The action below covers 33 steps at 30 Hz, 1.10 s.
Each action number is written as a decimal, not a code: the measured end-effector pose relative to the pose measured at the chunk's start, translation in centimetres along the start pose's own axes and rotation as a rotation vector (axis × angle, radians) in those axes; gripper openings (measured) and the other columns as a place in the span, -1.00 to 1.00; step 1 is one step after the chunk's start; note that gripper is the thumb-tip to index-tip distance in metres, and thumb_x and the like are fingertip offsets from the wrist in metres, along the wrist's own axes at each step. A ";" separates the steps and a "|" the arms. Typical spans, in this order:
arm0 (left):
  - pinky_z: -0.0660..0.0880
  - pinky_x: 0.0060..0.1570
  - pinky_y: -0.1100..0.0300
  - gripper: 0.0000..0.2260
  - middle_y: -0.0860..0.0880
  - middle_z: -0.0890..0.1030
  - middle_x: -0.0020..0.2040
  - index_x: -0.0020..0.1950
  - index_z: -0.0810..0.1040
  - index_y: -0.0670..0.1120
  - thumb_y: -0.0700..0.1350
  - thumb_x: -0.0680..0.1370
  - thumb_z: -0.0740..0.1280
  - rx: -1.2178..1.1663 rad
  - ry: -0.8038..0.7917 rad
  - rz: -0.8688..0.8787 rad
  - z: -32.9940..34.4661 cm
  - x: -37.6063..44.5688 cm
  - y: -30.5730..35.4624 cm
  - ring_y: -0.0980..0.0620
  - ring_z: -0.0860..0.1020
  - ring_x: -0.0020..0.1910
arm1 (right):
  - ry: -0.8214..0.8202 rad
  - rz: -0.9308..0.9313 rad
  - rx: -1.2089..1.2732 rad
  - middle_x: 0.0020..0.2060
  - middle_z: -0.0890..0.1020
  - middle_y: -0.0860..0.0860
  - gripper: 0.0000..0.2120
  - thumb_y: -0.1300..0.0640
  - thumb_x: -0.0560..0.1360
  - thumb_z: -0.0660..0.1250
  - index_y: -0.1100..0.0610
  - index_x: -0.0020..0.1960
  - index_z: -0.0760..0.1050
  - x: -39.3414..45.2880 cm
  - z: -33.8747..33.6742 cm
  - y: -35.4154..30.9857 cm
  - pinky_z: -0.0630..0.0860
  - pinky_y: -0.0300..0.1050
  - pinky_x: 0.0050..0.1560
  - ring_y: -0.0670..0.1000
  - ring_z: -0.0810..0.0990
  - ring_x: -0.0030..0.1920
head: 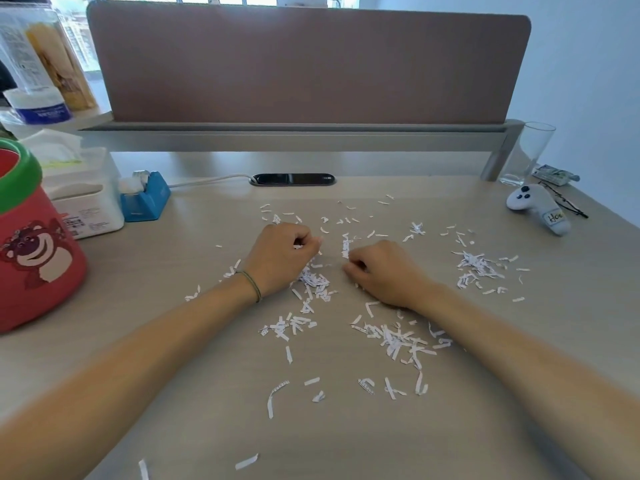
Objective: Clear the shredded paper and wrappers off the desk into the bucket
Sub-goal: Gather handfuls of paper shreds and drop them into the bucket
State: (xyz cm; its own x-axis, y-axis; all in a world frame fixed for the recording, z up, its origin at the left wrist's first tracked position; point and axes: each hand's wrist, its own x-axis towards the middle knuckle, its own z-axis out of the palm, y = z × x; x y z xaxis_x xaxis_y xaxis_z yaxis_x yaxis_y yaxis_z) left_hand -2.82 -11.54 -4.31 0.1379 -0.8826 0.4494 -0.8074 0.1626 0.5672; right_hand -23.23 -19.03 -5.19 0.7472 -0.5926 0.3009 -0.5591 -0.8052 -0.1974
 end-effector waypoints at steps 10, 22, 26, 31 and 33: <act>0.27 -0.52 0.30 -0.67 -0.01 0.28 -0.43 -0.32 0.37 -0.06 0.01 0.59 0.34 -0.429 0.077 -0.445 -3.1 1.9 0.8 0.01 0.25 -0.46 | 0.121 0.696 1.000 -0.45 0.35 0.04 -0.80 0.09 0.53 0.36 0.07 -0.25 0.47 4.0 -2.5 -1.9 0.25 -0.20 -0.39 0.02 0.28 -0.46; 0.22 -0.61 0.34 -0.76 0.04 0.35 -0.51 -0.24 0.41 -0.06 -0.08 0.61 0.29 -0.947 0.245 -0.679 -14.5 6.0 3.0 0.14 0.24 -0.59 | 0.014 0.708 1.627 -0.62 0.28 -0.04 -0.59 0.16 0.61 0.27 0.07 -0.39 0.26 12.5 -7.3 -9.0 0.09 -0.31 -0.66 -0.10 0.15 -0.65; 0.20 -0.67 0.34 -0.73 0.04 0.30 -0.48 -0.27 0.35 -0.03 -0.11 0.61 0.28 -1.175 0.292 -0.647 -20.0 7.2 3.0 0.15 0.23 -0.61 | -0.014 0.623 1.681 -0.58 0.26 -0.06 -0.58 0.16 0.58 0.30 0.04 -0.40 0.24 16.6 -9.4 -12.5 0.07 -0.29 -0.65 -0.10 0.11 -0.60; 0.19 -0.70 0.37 -0.72 0.04 0.33 -0.52 -0.28 0.34 -0.04 -0.08 0.64 0.23 -1.169 0.395 -0.599 -27.0 6.8 2.2 0.18 0.24 -0.63 | -0.108 0.504 1.698 -0.51 0.26 -0.04 -0.60 0.12 0.59 0.31 0.07 -0.39 0.29 20.8 -11.1 -18.2 0.13 -0.30 -0.64 -0.10 0.14 -0.59; 0.19 -0.69 0.36 -0.73 0.04 0.34 -0.49 -0.27 0.35 -0.04 -0.08 0.63 0.23 -1.119 0.437 -0.590 -29.6 6.1 1.5 0.17 0.24 -0.64 | -0.145 0.463 1.714 -0.54 0.28 -0.03 -0.57 0.13 0.59 0.32 0.08 -0.43 0.32 22.2 -11.1 -20.8 0.14 -0.30 -0.65 -0.11 0.16 -0.61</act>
State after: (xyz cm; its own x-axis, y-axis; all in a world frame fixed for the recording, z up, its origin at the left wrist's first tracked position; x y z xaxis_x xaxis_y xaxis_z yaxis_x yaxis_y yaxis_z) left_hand 13.81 -3.59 19.73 0.6413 -0.7673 0.0059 0.3087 0.2651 0.9135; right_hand 1.00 -15.25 15.94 0.7284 -0.6756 -0.1139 0.1808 0.3500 -0.9192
